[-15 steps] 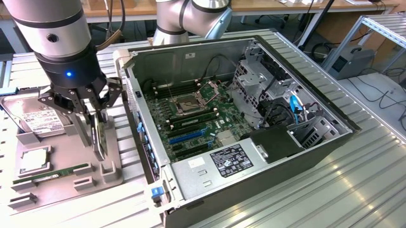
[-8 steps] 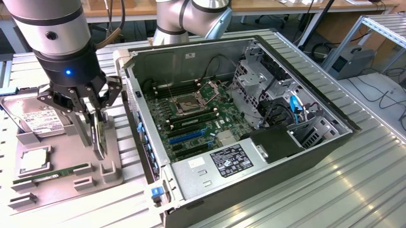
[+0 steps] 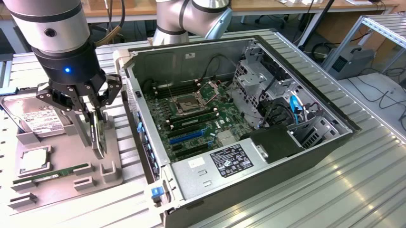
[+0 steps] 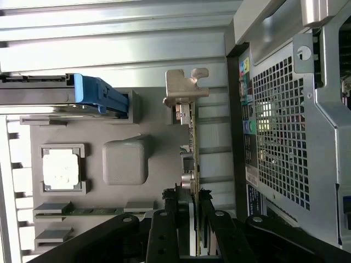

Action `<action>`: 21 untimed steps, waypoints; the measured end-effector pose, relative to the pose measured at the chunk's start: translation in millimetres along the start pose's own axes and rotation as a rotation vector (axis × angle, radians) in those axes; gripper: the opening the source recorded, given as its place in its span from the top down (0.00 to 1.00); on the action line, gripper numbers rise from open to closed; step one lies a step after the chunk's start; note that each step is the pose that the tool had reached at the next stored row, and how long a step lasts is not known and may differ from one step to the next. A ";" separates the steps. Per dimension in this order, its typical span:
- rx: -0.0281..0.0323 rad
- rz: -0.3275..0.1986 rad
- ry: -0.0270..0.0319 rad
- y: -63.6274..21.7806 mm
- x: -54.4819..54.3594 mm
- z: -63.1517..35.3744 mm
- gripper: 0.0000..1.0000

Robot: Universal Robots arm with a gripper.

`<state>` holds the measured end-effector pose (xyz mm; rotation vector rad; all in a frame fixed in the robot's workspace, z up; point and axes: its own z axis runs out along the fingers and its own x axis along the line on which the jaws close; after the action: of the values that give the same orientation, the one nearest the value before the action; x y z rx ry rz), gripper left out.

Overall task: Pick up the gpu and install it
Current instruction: 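Pick up the gpu and move the gpu toward the slot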

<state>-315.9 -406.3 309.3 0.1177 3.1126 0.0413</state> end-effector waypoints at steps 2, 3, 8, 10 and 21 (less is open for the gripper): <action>0.0000 0.000 0.0000 0.0 0.0 -0.7 0.73; 0.0000 0.000 0.0000 0.1 0.0 -1.1 0.73; 0.0000 0.000 0.0000 0.1 -0.1 -2.6 0.73; 0.0000 0.000 0.0000 0.2 -0.1 -3.2 0.73; 0.0000 0.000 0.0000 0.4 -0.2 -6.3 0.73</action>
<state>-315.9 -406.1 315.6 0.1176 3.1126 0.0413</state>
